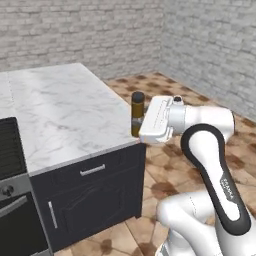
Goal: Collect the turmeric, mayonnaise, and shaker from the cabinet and place them next to the stove.
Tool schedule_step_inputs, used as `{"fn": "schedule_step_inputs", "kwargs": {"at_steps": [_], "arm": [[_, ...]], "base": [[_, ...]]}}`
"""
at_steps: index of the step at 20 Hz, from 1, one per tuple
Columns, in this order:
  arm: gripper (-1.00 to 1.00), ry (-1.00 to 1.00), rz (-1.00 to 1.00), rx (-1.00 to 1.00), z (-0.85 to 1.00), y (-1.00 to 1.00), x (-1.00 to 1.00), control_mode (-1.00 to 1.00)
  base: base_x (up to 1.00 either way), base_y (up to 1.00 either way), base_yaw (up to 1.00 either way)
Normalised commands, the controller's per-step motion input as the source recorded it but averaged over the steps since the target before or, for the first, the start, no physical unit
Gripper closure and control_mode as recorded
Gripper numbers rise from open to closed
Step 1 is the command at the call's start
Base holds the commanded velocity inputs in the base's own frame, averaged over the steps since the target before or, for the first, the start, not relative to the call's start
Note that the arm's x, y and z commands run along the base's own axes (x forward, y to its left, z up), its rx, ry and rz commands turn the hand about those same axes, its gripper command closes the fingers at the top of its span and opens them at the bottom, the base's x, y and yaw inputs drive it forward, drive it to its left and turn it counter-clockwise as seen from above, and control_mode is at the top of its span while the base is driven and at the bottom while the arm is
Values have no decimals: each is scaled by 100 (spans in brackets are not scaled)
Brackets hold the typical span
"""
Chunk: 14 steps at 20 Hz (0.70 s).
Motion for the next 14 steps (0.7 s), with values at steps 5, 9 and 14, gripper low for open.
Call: {"fn": "schedule_step_inputs", "kwargs": {"at_steps": [5, 9, 14], "arm": [[100, 0, 0, 0, 0, 0, 0, 100], [100, 0, 0, 0, 0, 0, 0, 100], [100, 0, 0, 0, 0, 0, 0, 100]], "base": [[50, 56, 17], [3, 73, 29], [24, 64, 27]]}}
